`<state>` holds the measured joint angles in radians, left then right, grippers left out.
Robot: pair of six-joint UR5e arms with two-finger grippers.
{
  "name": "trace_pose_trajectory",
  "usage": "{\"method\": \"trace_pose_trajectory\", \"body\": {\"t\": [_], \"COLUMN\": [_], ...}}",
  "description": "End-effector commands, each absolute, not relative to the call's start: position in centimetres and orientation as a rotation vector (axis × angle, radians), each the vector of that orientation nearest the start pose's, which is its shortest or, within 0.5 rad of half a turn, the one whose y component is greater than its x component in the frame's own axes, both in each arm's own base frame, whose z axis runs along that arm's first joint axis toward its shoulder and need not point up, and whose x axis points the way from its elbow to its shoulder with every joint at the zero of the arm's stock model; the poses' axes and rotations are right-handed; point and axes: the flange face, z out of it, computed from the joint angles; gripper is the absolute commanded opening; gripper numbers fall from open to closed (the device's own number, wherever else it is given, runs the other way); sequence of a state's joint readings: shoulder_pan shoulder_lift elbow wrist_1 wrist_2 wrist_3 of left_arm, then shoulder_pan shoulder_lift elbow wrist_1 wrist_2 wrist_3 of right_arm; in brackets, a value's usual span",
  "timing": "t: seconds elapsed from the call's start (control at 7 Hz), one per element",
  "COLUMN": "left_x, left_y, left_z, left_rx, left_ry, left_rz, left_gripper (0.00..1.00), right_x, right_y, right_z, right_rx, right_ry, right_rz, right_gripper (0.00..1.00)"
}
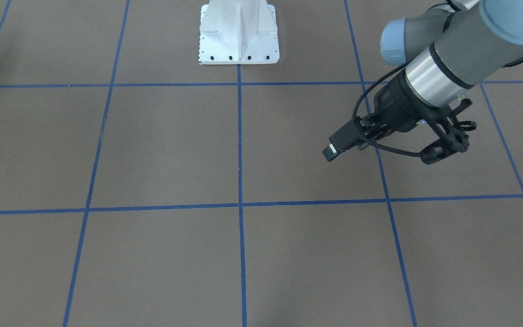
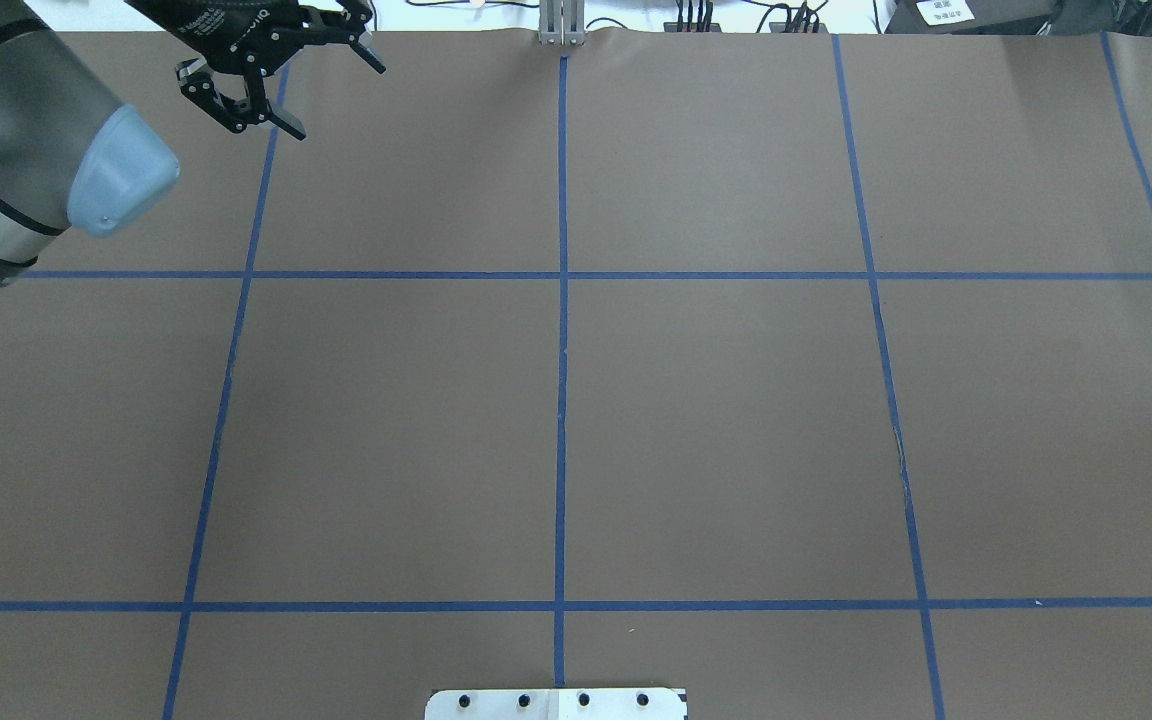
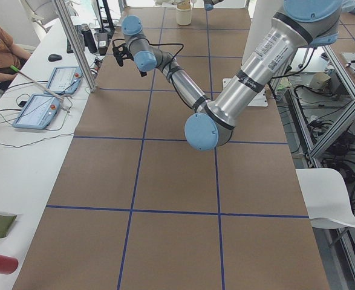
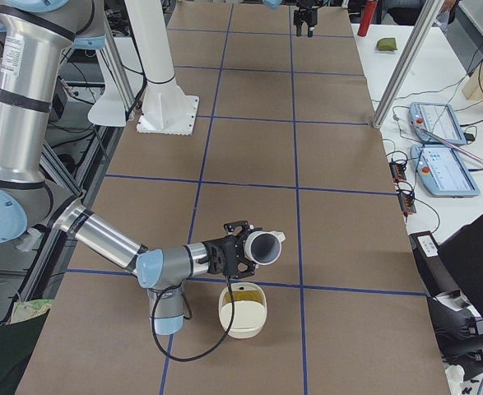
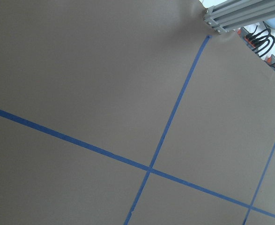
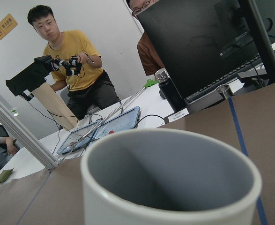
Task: Left arm hands cup to right arm to dump lemon
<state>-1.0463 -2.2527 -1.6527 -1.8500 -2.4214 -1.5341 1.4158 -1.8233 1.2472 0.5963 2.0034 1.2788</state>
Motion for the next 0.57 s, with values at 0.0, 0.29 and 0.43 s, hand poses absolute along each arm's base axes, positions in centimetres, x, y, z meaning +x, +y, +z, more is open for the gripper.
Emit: {"method": "trace_pose_trajectory", "body": {"t": [0.0,0.29,0.43], "left_x": [28.1,28.0,28.0], "left_y": [-60.1,-60.1,-60.3], "left_z": [17.3,17.4,17.6], "left_rx": [-0.152,-0.143,-0.134], "left_ry": [1.226,1.223,1.217], "left_rz": [-0.445,-0.451,-0.459], "left_gripper": [1.00,1.00,1.00], "right_x": [5.5,5.2,5.0], "right_y": [-36.2,-42.0,-45.8], "right_z": [61.1,52.3,49.7], "right_rx": [0.944,0.951,0.966], "right_ry": [-1.249,-1.079,-0.998], "right_rz": [0.495,0.391,0.330], "right_gripper": [0.00,0.00,0.00]}}
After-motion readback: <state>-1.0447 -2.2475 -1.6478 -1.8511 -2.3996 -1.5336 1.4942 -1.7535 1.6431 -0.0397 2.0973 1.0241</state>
